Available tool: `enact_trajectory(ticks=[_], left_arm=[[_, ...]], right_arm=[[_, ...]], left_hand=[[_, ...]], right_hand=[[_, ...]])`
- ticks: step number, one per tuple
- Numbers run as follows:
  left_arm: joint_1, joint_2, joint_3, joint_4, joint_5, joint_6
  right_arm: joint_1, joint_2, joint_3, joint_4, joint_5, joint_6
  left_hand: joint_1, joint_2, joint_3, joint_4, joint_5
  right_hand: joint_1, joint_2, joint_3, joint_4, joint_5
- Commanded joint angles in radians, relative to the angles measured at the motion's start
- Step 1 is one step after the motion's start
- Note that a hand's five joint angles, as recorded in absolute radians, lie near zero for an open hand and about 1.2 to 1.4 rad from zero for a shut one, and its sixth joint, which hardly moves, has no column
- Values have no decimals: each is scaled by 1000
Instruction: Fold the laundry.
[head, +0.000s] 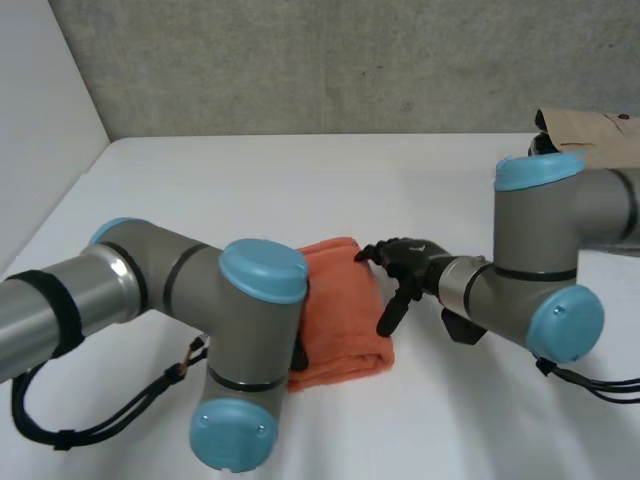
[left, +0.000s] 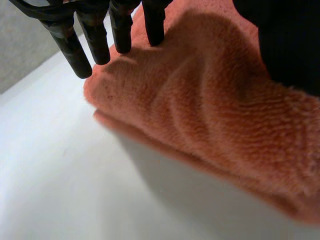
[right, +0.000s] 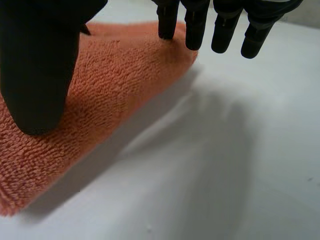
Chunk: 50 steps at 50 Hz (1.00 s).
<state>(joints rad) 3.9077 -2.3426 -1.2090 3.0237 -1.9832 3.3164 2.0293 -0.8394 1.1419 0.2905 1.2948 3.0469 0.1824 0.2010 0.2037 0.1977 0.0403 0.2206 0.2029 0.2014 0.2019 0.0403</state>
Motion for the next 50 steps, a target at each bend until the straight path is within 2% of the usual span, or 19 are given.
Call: enact_trajectory(ticks=[1,8,12,15,19,23,24,27,28,29,32,36,40,50], left_arm=[[53,54,-119,3,14,3],[56,161,-159,32,49,2],[62,281,-155,67,89,0],[74,339,-152,80,113,2],[102,427,-145,92,191,2],[160,496,-142,99,332,2],[189,517,-142,101,399,2],[239,548,-139,101,513,0],[269,566,-135,98,611,0],[274,569,-132,98,635,-1],[306,576,-106,87,820,-5],[331,574,-90,57,972,-9],[337,574,-89,24,1024,-8],[323,574,-99,21,1028,-11]], right_arm=[[29,26,-11,-1,41,-124],[46,-20,-2,-16,136,-192],[86,-114,35,-82,210,-221],[111,-159,81,-128,231,-252],[153,-242,197,-224,250,-321],[196,-311,330,-306,248,-355],[212,-326,381,-333,248,-349],[238,-329,471,-390,248,-335],[246,-329,499,-413,248,-329],[255,-328,516,-430,248,-326],[287,-319,590,-530,250,-313],[308,-299,647,-669,251,-316],[307,-239,656,-769,253,-323],[304,-113,590,-857,256,-350]], left_hand=[[-8,-26,-29,-23,-40],[-8,-26,-29,-23,-40],[-8,-26,-29,-23,-40],[-8,-26,-29,-23,-40],[-8,-26,-29,-23,-40],[-8,-26,-29,-23,-40],[-8,-26,-29,-23,-40],[-8,-26,-29,-23,-40],[-8,-26,-29,-23,-40],[-8,-26,-29,-23,-40],[-8,-26,-29,-23,-40],[-8,-26,-29,-23,-40],[-8,-26,-29,-23,-40],[-8,-26,-29,-23,-40]], right_hand=[[-46,-28,-27,-27,-40],[-46,-28,-27,-27,-40],[-46,-28,-27,-27,-40],[-46,-28,-27,-27,-40],[-46,-28,-27,-27,-40],[-46,-28,-27,-27,-40],[-46,-28,-27,-27,-40],[-46,-28,-27,-27,-40],[-46,-28,-27,-27,-40],[-46,-28,-27,-27,-40],[-46,-28,-27,-27,-40],[-46,-28,-27,-27,-40],[-46,-28,-27,-27,-40],[-46,-28,-27,-27,-40]])
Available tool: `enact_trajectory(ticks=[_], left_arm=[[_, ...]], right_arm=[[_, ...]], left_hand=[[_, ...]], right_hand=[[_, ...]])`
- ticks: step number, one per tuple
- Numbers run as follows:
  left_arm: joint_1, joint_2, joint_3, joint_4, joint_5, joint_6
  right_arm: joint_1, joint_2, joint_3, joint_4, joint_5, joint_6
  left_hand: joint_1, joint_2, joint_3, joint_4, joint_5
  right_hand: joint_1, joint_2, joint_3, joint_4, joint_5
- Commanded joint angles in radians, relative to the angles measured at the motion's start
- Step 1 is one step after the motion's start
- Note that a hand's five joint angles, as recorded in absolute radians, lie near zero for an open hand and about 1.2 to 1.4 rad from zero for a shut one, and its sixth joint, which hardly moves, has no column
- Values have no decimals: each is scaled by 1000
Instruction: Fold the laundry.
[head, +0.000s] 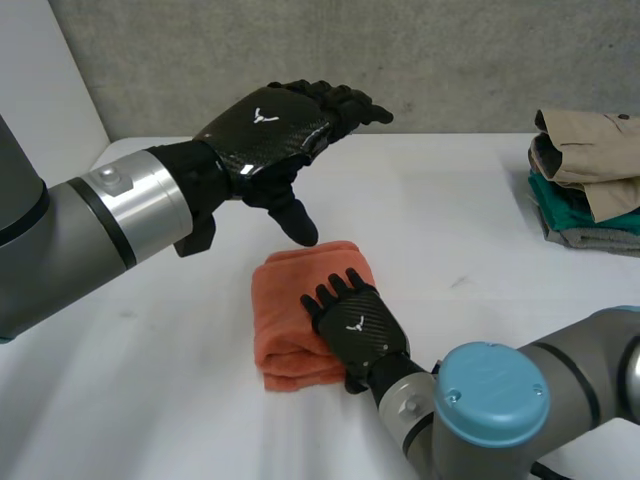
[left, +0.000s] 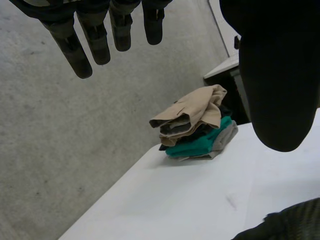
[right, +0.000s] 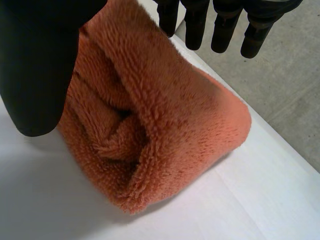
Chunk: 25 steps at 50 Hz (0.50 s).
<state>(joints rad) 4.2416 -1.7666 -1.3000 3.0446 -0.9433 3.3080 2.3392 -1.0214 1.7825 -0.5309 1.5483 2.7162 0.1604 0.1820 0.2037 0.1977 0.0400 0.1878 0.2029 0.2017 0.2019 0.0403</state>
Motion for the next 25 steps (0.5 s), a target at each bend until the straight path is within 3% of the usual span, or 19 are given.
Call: enact_trajectory(ticks=[1,11,13,16,18,25], left_arm=[[-14,-2,-8,0,-12,-2],[-28,-2,-10,0,-12,-2],[-28,-2,-8,2,-11,-4],[-28,-4,-8,2,-11,-4],[-26,-5,-10,0,-11,-4],[-23,1,2,3,-12,-2]], right_arm=[[-8,72,-54,-40,1,-23],[-9,87,-109,-80,7,-53],[-9,101,-127,-78,6,-55],[-9,122,-159,-73,4,-58],[-9,126,-181,-80,4,-59],[-38,87,-291,-78,-2,-50]], left_hand=[[14,-7,-29,-23,-40],[14,-7,-29,-23,-40],[14,-7,-29,-23,-40],[14,-7,-29,-23,-40],[14,-7,-29,-23,-40],[14,-7,-29,-23,-40]], right_hand=[[-13,-28,-27,-27,-40],[61,46,47,47,34],[216,201,202,202,189],[656,641,642,642,629],[1205,1190,1191,1191,1178],[1209,1193,1195,1194,1181]])
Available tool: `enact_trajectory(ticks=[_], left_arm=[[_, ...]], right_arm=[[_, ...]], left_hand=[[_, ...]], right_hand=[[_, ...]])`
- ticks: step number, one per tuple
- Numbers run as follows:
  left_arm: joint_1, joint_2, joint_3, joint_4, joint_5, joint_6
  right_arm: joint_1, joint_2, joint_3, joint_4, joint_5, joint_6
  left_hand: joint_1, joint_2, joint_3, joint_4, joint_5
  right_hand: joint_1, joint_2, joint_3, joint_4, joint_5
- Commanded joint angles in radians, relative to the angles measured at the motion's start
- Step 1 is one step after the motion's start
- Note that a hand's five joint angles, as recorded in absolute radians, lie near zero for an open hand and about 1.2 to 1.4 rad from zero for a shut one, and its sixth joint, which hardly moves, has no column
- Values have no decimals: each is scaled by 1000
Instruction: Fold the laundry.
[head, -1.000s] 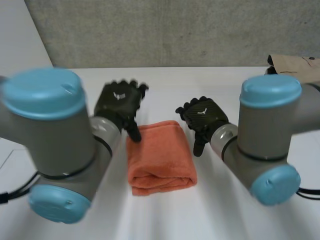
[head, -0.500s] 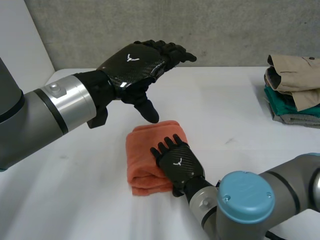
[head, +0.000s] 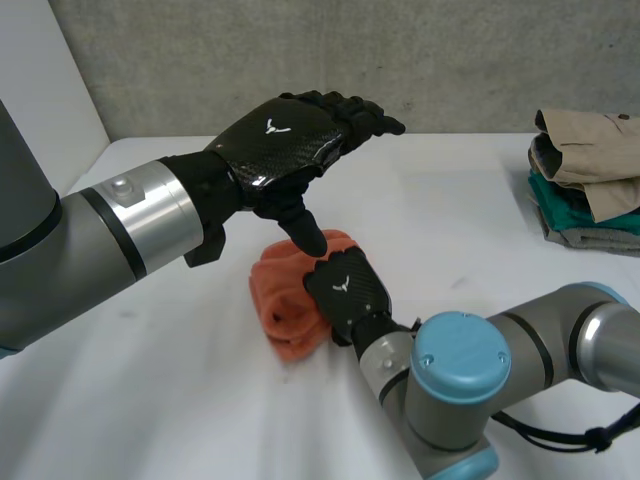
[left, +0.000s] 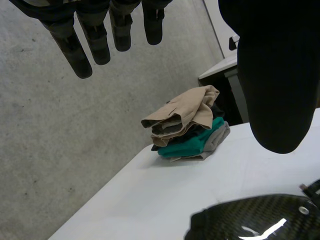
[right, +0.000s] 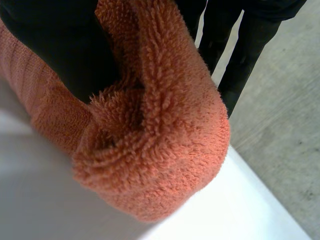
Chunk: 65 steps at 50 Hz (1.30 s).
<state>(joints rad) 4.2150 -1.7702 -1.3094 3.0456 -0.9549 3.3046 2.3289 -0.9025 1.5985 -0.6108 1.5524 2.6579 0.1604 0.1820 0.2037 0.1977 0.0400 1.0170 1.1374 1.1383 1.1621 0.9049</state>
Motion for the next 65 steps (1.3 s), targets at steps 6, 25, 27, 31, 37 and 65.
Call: enact_trajectory(ticks=[6,25,27,31,37,65], left_arm=[[8,34,77,4,-10,-5],[10,66,102,5,-38,-65],[11,66,90,7,-36,-65],[11,61,67,16,-36,-65],[5,52,24,45,-38,-65],[-49,63,19,48,-41,-66]], right_arm=[[-150,-81,-273,12,-14,8],[-771,-115,-621,-1,-199,121],[-819,-82,-621,-1,-233,145],[-936,17,-621,-1,-339,178],[-1088,229,-614,12,-650,169],[-1276,-375,-235,293,-565,511]], left_hand=[[18,-4,-25,-19,-36],[18,-4,-25,-19,-36],[15,-7,-28,-22,-39],[14,-7,-29,-23,-40],[15,-7,-28,-22,-39],[18,-4,-25,-19,-36]], right_hand=[[379,259,258,234,317],[379,259,258,234,317],[379,259,258,234,317],[379,259,258,234,317],[379,259,258,234,317],[-842,-963,-964,-988,-905]])
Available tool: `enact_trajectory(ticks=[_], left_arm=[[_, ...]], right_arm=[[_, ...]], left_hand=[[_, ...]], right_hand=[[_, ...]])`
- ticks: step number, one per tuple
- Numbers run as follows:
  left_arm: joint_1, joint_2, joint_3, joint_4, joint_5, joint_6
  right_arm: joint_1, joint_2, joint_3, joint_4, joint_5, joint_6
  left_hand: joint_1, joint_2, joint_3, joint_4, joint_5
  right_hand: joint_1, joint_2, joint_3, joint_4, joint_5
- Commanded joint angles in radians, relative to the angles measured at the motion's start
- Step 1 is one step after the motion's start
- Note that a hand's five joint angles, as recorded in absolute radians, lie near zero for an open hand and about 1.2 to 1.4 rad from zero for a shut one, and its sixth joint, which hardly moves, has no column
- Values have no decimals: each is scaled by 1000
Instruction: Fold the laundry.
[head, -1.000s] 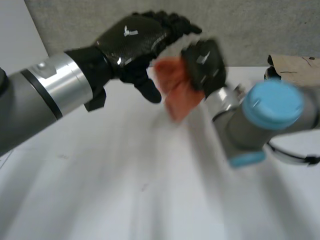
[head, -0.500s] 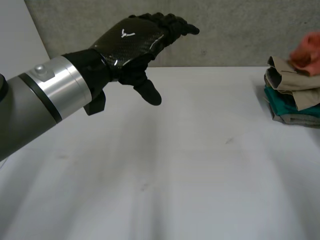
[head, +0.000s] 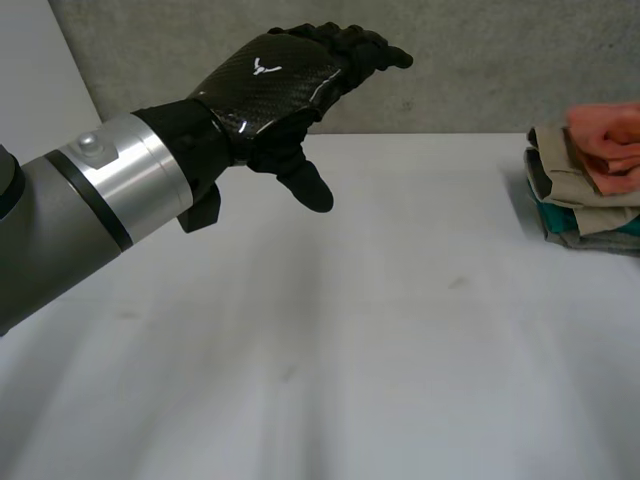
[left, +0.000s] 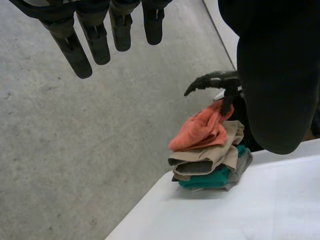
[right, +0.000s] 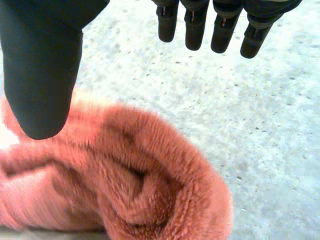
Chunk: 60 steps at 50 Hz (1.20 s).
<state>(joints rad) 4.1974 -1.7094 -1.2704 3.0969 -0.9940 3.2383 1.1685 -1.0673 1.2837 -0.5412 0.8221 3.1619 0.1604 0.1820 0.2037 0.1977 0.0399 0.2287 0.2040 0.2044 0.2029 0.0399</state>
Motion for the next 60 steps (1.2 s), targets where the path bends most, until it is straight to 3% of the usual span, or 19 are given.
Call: enact_trajectory(ticks=[1,4,7,11,13,16,21,25,26,30,38,44,52,56,60], left_arm=[[-33,2,-24,-3,-2,0],[-33,5,-33,0,0,0],[-36,11,-11,3,-3,-6],[-46,17,84,17,-31,-60],[-49,24,132,22,-67,-104],[-40,47,226,29,-175,-182],[-13,70,318,39,-339,-204],[125,105,304,14,-414,-152],[197,119,280,-18,-431,-111],[335,117,199,-99,-460,41],[457,41,-42,-123,-567,395],[576,-15,-262,-110,-581,599],[714,-41,-520,118,-569,732],[782,-78,-572,181,-493,796],[783,-105,-566,175,-443,839]], right_arm=[[-139,-224,74,275,211,-12],[-185,-227,1,444,350,-140],[-187,-227,-160,564,507,-360],[-121,-234,-304,497,685,-413],[-43,-234,-337,454,710,-401],[84,-267,-337,357,706,-369],[241,-404,-207,264,664,-336],[407,-438,-48,236,556,-319],[478,-456,21,239,504,-316],[609,-476,162,245,448,-319],[723,-468,339,251,443,-352],[724,-456,402,239,442,-382],[721,-412,441,238,437,-485],[721,-375,445,218,437,-487],[723,-344,441,202,439,-488]], left_hand=[[18,-4,-25,-19,-36],[18,-4,-25,-19,-36],[21,-1,-22,-16,-33],[27,5,-17,-11,-27],[27,5,-17,-11,-27],[30,8,-14,-8,-24],[33,11,-11,-5,-22],[44,23,1,7,-10],[44,23,1,7,-10],[30,8,-14,-8,-24],[15,-7,-28,-22,-39],[14,-7,-29,-23,-40],[14,-7,-29,-23,-40],[14,-7,-29,-23,-40],[14,-7,-29,-23,-40]], right_hand=[[-54,-29,-30,-28,-40],[-54,-29,-30,-28,-40],[-54,-29,-30,-28,-40],[-54,-29,-30,-28,-40],[-54,-29,-30,-28,-40],[-54,-29,-30,-28,-40],[-54,-29,-30,-28,-40],[-54,-29,-30,-28,-40],[-54,-29,-30,-28,-40],[-54,-29,-30,-28,-40],[-54,-29,-30,-28,-40],[-54,-29,-30,-28,-40],[-54,-29,-30,-28,-40],[-54,-29,-30,-28,-40],[-54,-29,-30,-28,-40]])
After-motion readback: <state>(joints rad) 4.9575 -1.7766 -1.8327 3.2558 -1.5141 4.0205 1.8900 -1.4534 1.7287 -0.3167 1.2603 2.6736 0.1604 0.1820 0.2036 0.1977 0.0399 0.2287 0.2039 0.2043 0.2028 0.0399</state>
